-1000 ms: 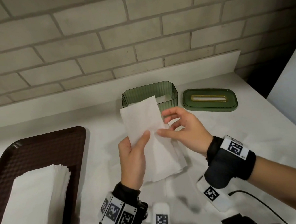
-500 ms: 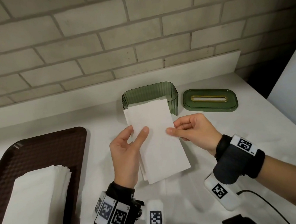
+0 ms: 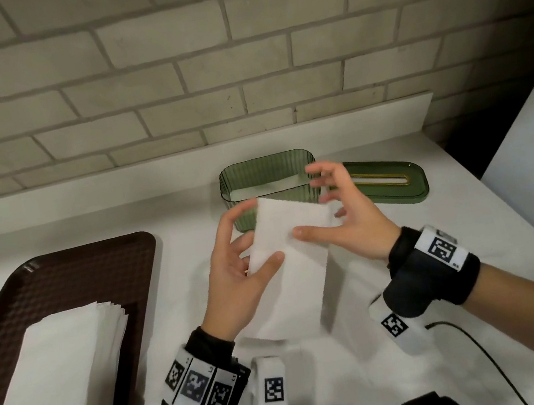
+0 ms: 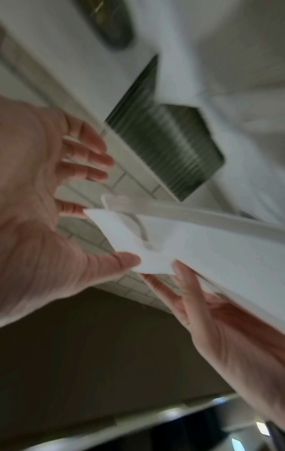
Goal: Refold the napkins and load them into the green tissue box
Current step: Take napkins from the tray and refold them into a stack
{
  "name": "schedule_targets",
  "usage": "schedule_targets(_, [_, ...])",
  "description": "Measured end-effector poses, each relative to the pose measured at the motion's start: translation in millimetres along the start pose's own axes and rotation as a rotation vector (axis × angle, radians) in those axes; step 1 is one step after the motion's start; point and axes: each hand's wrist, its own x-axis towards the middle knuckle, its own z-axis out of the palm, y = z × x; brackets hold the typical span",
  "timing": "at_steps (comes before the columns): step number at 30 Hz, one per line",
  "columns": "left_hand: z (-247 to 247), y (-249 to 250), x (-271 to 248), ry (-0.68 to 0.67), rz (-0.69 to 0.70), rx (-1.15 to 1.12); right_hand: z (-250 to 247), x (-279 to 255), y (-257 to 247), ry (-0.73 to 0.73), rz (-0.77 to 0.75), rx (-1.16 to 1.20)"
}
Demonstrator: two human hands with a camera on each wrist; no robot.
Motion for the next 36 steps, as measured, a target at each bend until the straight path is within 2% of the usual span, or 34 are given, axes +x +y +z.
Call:
schedule_targets(2, [-3,7,5,-0.133,0.035,0.059,-10,9,-11,-0.149,-0.057,-0.016])
schedule_targets(4, [-10,13,15,-0.203,0.083,0.098,-18,20,-19,-0.299,-0.065,0.069])
schedule_targets(6, [-19,18,30,-0.223,0.091,0.132,-25,37,-21,-0.320,-0.091,0.063])
schedule_targets(7, [-25,19,40,-0.216,0.073,0.150,-27,48,-21,-0.260,-0.107,0.039])
schedule_targets(10, [-45,12,84,-0.132,0.037,0.247,-35,87,-9,0.047,-0.120,0.007])
schedule_targets(12, [-55,8,121,0.006,0.001,0.335,-36,110,-3,0.192,-0.090,0.011])
schedule_targets(16, [-55,12,175,0.346,0.085,0.498,-24,139,16,0.311,-0.123,-0.087])
schedule_targets(18, [-50,9,188,0.397,0.127,0.505,-17,145,28,0.310,-0.105,-0.129])
schedule_targets(20, [-45,1,198,0.315,0.122,0.625,-12,148,39,0.266,-0.072,-0.252])
schedule_targets(23, [-43,-17,207,0.043,0.043,0.955,-4,145,49,0.166,-0.016,-0.621])
schedule_targets(25, [-43,-28,210,-0.091,-0.025,1.083,1,141,54,0.086,0.011,-0.828])
schedule_targets(30, [-33,-32,209,-0.282,-0.162,1.255,10,135,56,-0.084,0.021,-1.046])
schedule_targets(35, [-20,-20,190,-0.329,-0.029,1.493,14,128,51,-0.053,-0.056,-1.145])
schedule_targets(36, [-16,-17,186,-0.358,-0.067,1.518,15,127,50,-0.078,-0.063,-1.133])
